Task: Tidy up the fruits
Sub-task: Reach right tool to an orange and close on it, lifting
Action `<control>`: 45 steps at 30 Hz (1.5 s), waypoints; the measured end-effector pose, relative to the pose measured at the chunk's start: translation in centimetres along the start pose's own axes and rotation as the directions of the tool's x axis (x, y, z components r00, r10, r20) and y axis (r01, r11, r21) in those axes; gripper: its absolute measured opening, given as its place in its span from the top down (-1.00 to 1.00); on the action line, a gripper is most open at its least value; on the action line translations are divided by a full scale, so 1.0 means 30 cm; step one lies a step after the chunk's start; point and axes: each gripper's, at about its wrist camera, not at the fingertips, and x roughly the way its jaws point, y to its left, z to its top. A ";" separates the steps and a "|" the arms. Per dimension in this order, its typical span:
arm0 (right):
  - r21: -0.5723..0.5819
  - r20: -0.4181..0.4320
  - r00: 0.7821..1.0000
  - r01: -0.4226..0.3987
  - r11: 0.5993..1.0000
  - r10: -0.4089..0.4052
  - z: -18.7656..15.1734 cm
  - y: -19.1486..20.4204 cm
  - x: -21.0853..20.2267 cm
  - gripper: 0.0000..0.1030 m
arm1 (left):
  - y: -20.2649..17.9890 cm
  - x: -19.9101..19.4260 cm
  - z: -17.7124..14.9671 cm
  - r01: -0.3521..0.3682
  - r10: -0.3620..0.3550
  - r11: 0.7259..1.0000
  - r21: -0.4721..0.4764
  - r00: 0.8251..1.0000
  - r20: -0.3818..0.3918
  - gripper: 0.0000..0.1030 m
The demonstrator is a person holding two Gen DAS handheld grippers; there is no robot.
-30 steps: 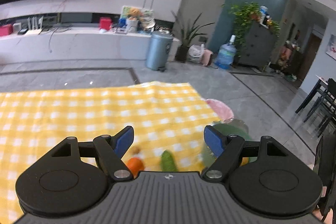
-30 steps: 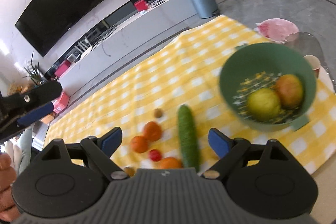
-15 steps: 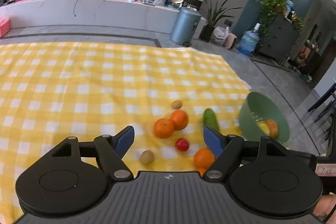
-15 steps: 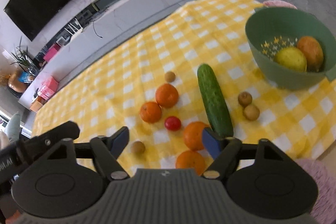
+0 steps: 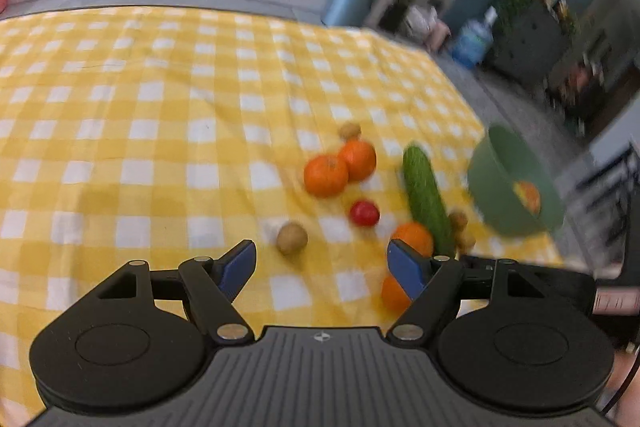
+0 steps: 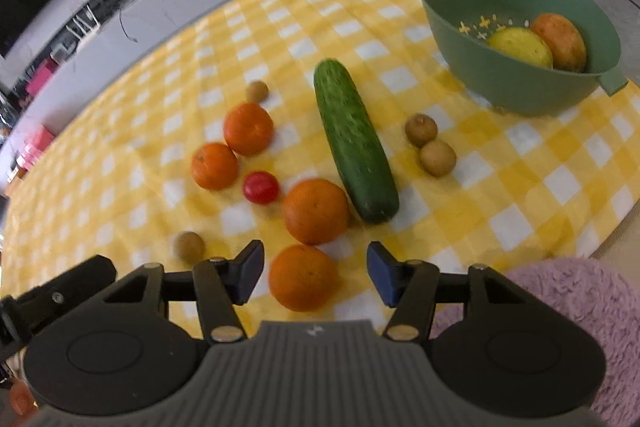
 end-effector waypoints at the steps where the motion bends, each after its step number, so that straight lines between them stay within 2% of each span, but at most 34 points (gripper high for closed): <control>1: -0.007 -0.008 1.000 0.008 1.000 -0.008 -0.004 0.003 0.011 -0.07 | -0.010 0.013 -0.008 -0.004 0.005 1.000 0.027 1.000 -0.009 -0.71; 4: -0.023 -0.032 0.999 0.024 0.999 -0.025 -0.017 0.010 0.043 -0.07 | -0.020 0.040 -0.026 -0.014 0.015 0.999 0.047 0.999 -0.030 -0.71; 7: -0.023 -0.054 0.998 0.008 1.000 -0.009 -0.023 0.012 0.067 -0.03 | -0.018 0.062 -0.035 0.004 -0.002 0.999 0.037 0.998 -0.057 -0.71; 12: -0.036 -0.075 0.997 -0.019 0.999 0.016 -0.033 0.020 0.103 0.09 | -0.019 0.087 -0.046 -0.013 0.016 0.999 0.047 0.997 -0.076 -0.71; 15: -0.035 -0.083 0.996 -0.035 0.999 0.032 -0.036 0.019 0.119 0.17 | -0.017 0.096 -0.050 -0.019 0.023 0.999 0.046 0.996 -0.085 -0.71; 19: -0.042 -0.071 0.997 -0.045 0.998 0.042 -0.037 0.019 0.126 0.17 | -0.023 0.104 -0.056 -0.027 0.032 0.998 0.058 0.995 -0.092 -0.71; 29: -0.085 -0.047 0.998 -0.050 0.995 0.046 -0.032 0.030 0.139 0.18 | -0.023 0.106 -0.066 -0.047 0.052 0.997 0.053 0.995 -0.088 -0.70; 32: -0.085 -0.038 0.999 -0.021 0.996 0.018 -0.040 0.024 0.122 0.18 | -0.043 0.097 -0.076 -0.055 0.061 0.994 0.096 0.996 -0.063 -0.70; 34: -0.078 -0.016 0.999 -0.049 0.996 0.048 -0.050 0.009 0.085 0.18 | -0.060 0.085 -0.083 -0.063 0.067 0.991 0.121 0.997 -0.028 -0.66; 39: -0.018 0.026 0.989 -0.146 0.989 0.146 -0.034 -0.061 0.001 0.18 | -0.077 0.095 -0.094 -0.005 0.003 0.992 0.124 1.000 0.016 -0.66; 45: 0.000 0.157 0.979 -0.131 0.991 0.129 0.007 -0.123 -0.069 0.18 | -0.134 0.133 -0.154 0.118 -0.141 0.974 0.196 0.984 0.109 -0.66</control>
